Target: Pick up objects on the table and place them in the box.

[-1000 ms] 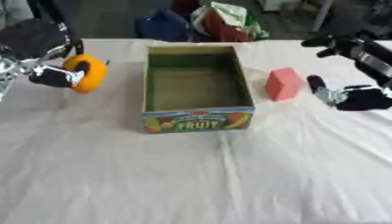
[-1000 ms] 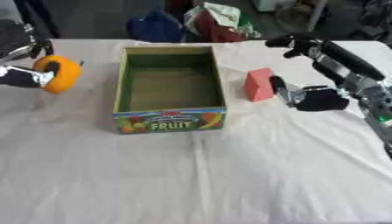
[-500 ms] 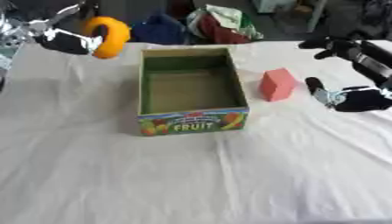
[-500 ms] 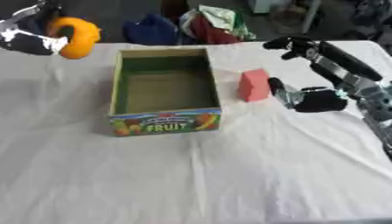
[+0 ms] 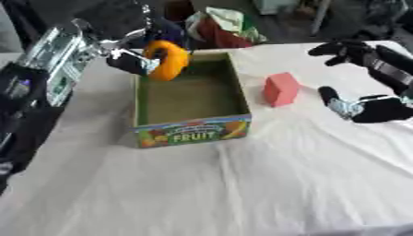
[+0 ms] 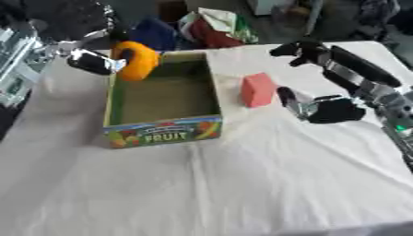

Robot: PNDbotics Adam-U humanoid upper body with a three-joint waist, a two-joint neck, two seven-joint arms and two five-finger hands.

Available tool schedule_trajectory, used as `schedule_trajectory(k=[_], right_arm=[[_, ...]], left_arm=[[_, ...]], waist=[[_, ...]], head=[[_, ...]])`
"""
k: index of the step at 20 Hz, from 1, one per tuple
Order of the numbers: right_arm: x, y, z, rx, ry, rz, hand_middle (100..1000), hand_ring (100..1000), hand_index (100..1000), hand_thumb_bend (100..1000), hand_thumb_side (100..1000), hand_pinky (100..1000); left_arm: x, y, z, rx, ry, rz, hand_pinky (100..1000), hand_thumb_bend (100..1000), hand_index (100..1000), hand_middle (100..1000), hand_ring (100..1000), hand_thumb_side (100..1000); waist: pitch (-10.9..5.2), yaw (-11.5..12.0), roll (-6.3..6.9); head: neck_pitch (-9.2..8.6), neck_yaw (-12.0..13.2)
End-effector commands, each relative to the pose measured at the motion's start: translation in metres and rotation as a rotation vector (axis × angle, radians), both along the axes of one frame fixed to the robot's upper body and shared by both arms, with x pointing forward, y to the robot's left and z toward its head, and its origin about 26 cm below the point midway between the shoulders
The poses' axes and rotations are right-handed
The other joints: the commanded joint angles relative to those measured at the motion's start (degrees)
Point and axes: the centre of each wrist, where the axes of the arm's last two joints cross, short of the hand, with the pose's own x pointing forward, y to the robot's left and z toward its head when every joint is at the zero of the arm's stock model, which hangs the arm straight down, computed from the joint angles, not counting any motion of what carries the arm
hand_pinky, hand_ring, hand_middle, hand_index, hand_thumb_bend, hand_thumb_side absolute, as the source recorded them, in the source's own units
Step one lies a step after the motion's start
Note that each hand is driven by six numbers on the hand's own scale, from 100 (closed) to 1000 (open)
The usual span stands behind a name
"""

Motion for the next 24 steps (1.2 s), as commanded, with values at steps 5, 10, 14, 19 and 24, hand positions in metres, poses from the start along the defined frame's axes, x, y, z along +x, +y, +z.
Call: schedule_trajectory(k=[5, 10, 14, 19, 24], right_arm=[[-0.003, 0.005, 0.01, -0.034, 0.005, 0.05, 878, 947, 931, 100, 350, 856], [-0.005, 0.0, 0.008, -0.061, 0.026, 0.042, 877, 945, 924, 100, 369, 857], [-0.005, -0.011, 0.011, -0.093, 0.025, 0.008, 880, 945, 923, 100, 363, 860], [-0.003, -0.029, 0.026, -0.152, -0.022, -0.07, 893, 950, 935, 148, 334, 869], [0.011, -0.047, 0.038, -0.222, -0.065, -0.174, 910, 955, 949, 301, 349, 881]], left_arm=[[0.016, -0.007, -0.037, 0.045, 0.086, 0.028, 489, 100, 667, 438, 424, 424], [0.02, -0.002, -0.052, 0.048, 0.095, 0.052, 618, 100, 772, 565, 547, 455], [0.018, 0.009, -0.042, -0.033, 0.064, 0.056, 690, 104, 819, 653, 624, 516], [-0.005, 0.03, 0.007, -0.199, -0.042, 0.034, 681, 100, 821, 646, 615, 522], [-0.044, 0.055, 0.039, -0.376, -0.09, 0.003, 666, 100, 822, 634, 605, 510]], waist=[[-0.35, -1.43, -0.11], [-0.1, -1.7, -0.24], [0.01, -1.14, -0.49], [-0.23, 0.46, -1.04], [-0.63, 3.28, -1.89]], head=[[-1.12, 0.4], [-1.16, 0.23], [-1.38, -0.17], [-1.4, -1.15], [-1.33, -2.79]])
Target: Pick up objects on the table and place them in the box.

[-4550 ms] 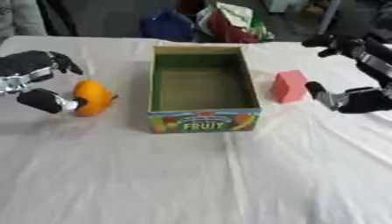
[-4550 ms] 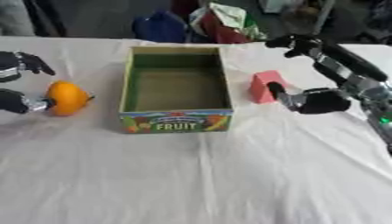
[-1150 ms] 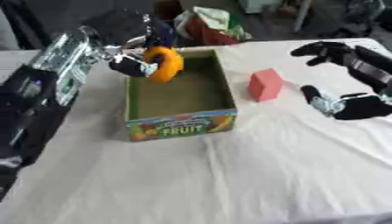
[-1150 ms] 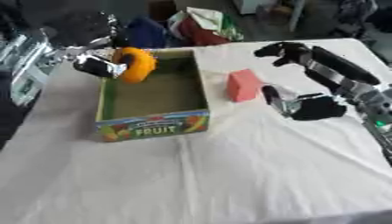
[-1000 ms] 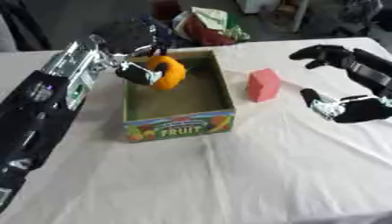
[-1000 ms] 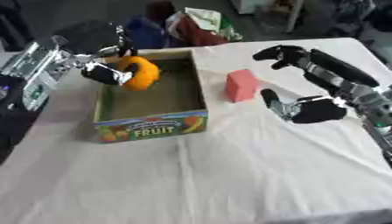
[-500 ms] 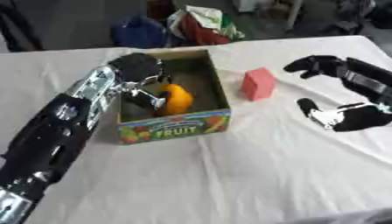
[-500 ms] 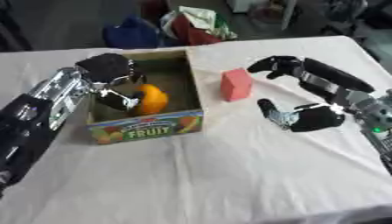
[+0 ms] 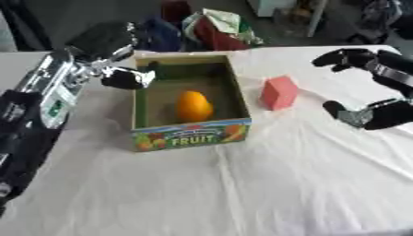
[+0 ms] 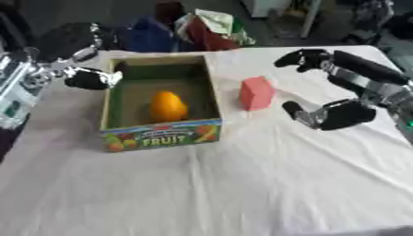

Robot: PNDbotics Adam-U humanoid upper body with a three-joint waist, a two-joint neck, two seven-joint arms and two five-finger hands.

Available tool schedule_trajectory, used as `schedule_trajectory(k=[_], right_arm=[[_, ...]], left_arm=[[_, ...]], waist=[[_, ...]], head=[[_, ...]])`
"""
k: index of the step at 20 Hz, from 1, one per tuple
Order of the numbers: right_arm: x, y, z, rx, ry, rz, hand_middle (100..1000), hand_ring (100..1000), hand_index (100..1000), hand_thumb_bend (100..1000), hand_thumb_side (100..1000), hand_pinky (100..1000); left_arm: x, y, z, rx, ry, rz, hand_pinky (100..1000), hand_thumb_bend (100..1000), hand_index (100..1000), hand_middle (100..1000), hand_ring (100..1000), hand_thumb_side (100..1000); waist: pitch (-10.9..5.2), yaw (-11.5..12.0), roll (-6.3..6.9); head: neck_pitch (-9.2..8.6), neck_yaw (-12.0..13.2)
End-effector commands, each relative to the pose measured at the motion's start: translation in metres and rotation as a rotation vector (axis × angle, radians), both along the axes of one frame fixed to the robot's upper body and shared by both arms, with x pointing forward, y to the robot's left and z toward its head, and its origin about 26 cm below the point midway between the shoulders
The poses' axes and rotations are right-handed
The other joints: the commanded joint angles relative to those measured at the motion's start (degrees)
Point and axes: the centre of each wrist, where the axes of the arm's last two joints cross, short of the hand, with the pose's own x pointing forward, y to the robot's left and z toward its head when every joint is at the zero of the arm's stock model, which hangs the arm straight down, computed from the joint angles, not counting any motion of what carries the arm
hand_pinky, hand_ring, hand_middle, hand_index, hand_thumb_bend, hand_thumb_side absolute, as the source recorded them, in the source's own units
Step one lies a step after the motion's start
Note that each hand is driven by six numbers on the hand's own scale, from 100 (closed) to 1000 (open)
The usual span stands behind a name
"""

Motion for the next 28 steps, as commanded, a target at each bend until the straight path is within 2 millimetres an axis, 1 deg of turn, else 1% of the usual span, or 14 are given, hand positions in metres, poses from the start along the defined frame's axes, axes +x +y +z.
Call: schedule_trajectory(k=[1, 5, 6, 7, 10, 14, 18, 23, 28], right_arm=[[0.009, -0.02, 0.014, -0.075, -0.046, -0.091, 915, 958, 953, 342, 357, 885], [0.03, -0.037, 0.002, -0.17, -0.008, -0.172, 926, 963, 962, 445, 366, 895], [0.035, -0.041, 0.0, -0.195, -0.007, -0.186, 929, 963, 964, 437, 354, 898], [0.039, -0.043, -0.001, -0.22, -0.014, -0.198, 932, 964, 964, 487, 366, 899], [0.051, -0.051, -0.01, -0.27, -0.021, -0.233, 935, 967, 965, 509, 369, 901], [0.065, -0.058, -0.02, -0.274, -0.006, -0.259, 935, 969, 963, 512, 368, 900], [0.075, -0.062, -0.028, -0.278, 0.017, -0.283, 935, 970, 961, 501, 360, 901], [0.083, -0.07, -0.041, -0.268, 0.07, -0.333, 933, 974, 956, 464, 328, 902], [0.086, -0.081, -0.05, -0.266, 0.122, -0.377, 930, 975, 951, 437, 306, 902]], left_arm=[[-0.026, 0.016, 0.034, -0.097, -0.068, -0.012, 663, 100, 822, 631, 602, 510], [-0.05, 0.026, 0.029, -0.194, -0.046, -0.022, 655, 100, 825, 627, 597, 516], [-0.054, 0.027, 0.027, -0.212, -0.037, -0.024, 653, 100, 826, 626, 596, 517], [-0.058, 0.028, 0.025, -0.226, -0.028, -0.028, 652, 100, 827, 625, 595, 520], [-0.069, 0.029, 0.021, -0.247, -0.007, -0.041, 651, 100, 827, 623, 594, 522], [-0.078, 0.032, 0.019, -0.271, 0.006, -0.049, 649, 100, 826, 620, 592, 525], [-0.081, 0.032, 0.017, -0.279, 0.019, -0.054, 649, 100, 826, 619, 591, 523], [-0.082, 0.032, 0.015, -0.284, 0.031, -0.055, 647, 100, 826, 616, 590, 524], [-0.081, 0.031, 0.012, -0.278, 0.046, -0.056, 647, 100, 826, 615, 589, 525]], waist=[[-1.19, 0.94, -0.38], [-1.43, 3.96, -1.14], [-1.4, 4.72, -1.34], [-1.34, 5.36, -1.5], [-1.05, 7.24, -1.81], [-0.7, 8.91, -1.78], [-0.41, 9.93, -1.59], [-0.16, 10.54, -1.39], [-0.09, 10.94, -1.22]], head=[[-0.47, -1.23], [-0.68, -2.46], [-0.72, -2.74], [-0.77, -2.98], [-1.03, -3.55], [-1.07, -4.42], [-0.79, -5.18], [-0.24, -5.46], [0.04, -5.82]])
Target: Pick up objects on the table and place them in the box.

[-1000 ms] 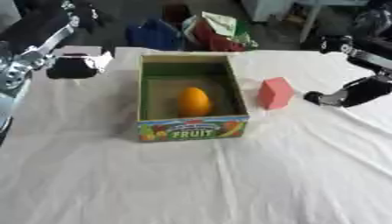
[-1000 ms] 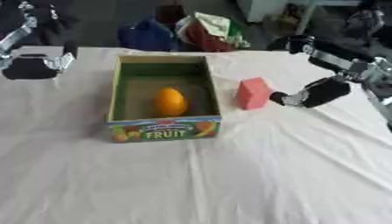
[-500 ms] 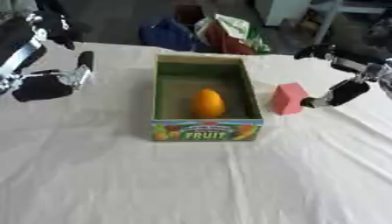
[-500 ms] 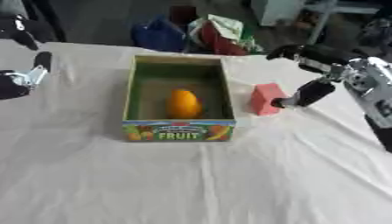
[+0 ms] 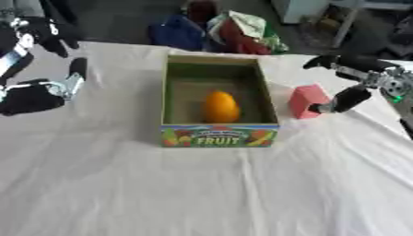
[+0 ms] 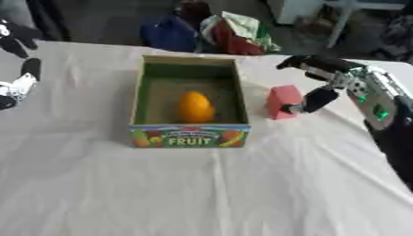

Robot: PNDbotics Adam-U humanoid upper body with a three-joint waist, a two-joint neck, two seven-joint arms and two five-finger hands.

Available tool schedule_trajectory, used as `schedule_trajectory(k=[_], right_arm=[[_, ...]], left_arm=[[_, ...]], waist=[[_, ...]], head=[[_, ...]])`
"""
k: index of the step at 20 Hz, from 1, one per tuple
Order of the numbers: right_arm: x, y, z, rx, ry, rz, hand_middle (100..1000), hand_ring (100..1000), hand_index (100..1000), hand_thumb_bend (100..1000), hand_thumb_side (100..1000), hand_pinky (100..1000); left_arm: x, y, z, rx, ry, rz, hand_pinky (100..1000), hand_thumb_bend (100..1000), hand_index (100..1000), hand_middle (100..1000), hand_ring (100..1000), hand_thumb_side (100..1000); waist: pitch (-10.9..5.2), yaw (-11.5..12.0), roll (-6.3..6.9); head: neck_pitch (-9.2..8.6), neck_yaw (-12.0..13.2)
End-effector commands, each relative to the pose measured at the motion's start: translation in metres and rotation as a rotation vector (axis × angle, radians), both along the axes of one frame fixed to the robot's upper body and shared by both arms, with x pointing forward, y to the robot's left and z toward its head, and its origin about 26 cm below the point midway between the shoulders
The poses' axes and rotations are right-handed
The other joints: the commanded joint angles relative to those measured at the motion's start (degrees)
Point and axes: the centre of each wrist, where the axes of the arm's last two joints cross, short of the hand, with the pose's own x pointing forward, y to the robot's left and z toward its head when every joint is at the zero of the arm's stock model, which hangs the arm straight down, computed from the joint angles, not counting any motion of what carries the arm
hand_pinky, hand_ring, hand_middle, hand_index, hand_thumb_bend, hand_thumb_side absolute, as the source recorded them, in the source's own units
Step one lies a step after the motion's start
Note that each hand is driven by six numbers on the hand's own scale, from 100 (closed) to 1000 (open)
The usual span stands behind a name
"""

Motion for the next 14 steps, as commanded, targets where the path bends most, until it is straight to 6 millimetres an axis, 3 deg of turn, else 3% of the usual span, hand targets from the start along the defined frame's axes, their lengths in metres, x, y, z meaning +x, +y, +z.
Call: schedule_trajectory(k=[1, 14], right_arm=[[0.001, -0.012, 0.013, -0.013, -0.01, -0.038, 929, 974, 950, 435, 306, 902], [0.004, -0.023, 0.001, -0.01, 0.021, -0.105, 911, 969, 937, 383, 290, 897]], left_arm=[[-0.003, 0.005, 0.01, 0.017, -0.026, 0.007, 647, 100, 826, 615, 589, 524], [-0.003, 0.004, 0.006, 0.024, -0.006, -0.003, 646, 100, 827, 612, 586, 526]], waist=[[-0.81, 0.13, 0.46], [-0.57, 0.53, 1.0]], head=[[0.46, -0.35], [0.69, -0.67]])
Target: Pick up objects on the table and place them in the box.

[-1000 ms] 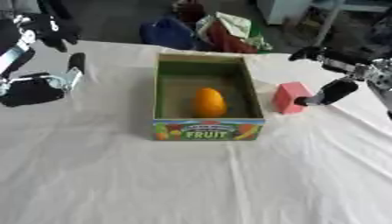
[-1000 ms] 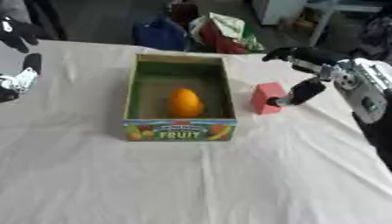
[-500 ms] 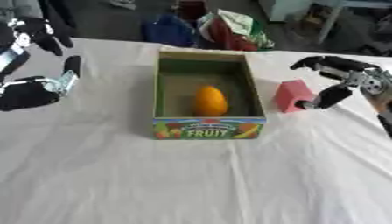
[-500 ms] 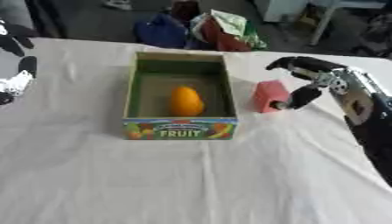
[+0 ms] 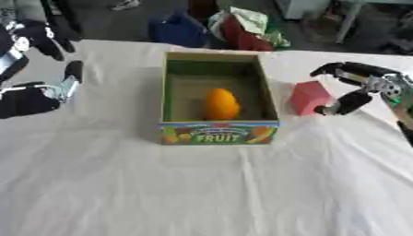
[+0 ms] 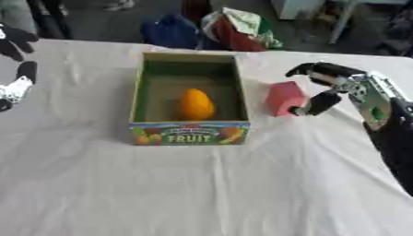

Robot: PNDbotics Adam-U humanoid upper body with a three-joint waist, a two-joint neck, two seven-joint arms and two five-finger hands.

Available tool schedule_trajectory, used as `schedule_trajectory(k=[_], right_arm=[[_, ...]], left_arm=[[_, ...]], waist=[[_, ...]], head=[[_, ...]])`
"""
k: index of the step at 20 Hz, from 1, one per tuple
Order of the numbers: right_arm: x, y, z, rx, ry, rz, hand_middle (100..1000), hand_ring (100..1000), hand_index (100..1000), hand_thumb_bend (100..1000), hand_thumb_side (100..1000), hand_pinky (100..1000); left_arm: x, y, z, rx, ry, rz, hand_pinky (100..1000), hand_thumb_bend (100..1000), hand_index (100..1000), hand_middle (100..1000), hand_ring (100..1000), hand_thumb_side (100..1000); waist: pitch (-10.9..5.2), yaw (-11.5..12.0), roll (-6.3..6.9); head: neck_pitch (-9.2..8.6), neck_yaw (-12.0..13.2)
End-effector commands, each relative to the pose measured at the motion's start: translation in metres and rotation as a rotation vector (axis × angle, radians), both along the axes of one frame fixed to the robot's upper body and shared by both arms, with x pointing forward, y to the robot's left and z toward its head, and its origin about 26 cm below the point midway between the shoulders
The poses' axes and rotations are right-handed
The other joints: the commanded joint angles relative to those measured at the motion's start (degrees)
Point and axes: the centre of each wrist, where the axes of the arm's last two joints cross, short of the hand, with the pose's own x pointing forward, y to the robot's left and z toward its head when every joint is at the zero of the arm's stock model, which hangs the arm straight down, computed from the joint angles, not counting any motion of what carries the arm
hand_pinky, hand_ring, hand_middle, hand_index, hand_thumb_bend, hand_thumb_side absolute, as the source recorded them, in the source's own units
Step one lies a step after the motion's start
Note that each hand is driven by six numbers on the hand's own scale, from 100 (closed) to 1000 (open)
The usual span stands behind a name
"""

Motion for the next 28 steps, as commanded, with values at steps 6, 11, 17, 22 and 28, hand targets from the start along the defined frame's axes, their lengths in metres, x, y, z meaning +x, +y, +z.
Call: schedule_trajectory(k=[6, 11, 17, 22, 28], right_arm=[[0.003, -0.002, 0.014, -0.007, -0.045, -0.008, 869, 952, 914, 337, 283, 879], [0.004, 0.001, 0.01, 0.006, -0.057, -0.009, 801, 927, 874, 296, 271, 853], [0.004, 0.002, 0.01, 0.013, -0.071, -0.005, 651, 889, 772, 241, 238, 823], [-0.001, 0.002, 0.019, 0.032, -0.123, 0.021, 583, 868, 726, 209, 222, 811], [-0.006, 0.016, 0.05, 0.052, -0.205, 0.103, 579, 866, 727, 191, 203, 810]], left_arm=[[-0.002, 0.002, 0.007, 0.015, -0.013, -0.004, 646, 100, 827, 611, 586, 526], [-0.002, 0.002, 0.006, 0.014, -0.009, -0.005, 646, 100, 827, 611, 585, 525], [-0.002, 0.003, 0.005, 0.015, -0.004, -0.003, 646, 100, 827, 611, 585, 526], [-0.001, 0.005, 0.004, 0.013, -0.005, 0.008, 645, 100, 827, 610, 585, 527], [-0.002, 0.007, 0.003, 0.012, -0.005, 0.016, 645, 100, 827, 611, 585, 526]], waist=[[-0.71, -0.03, 0.34], [-0.68, -0.01, 0.47], [-0.68, 0.03, 0.41], [-0.55, -0.08, 0.22], [-0.56, -0.45, 0.13]], head=[[0.58, -0.35], [0.72, -0.56], [0.91, -0.88], [0.8, -0.81], [0.76, -0.68]])
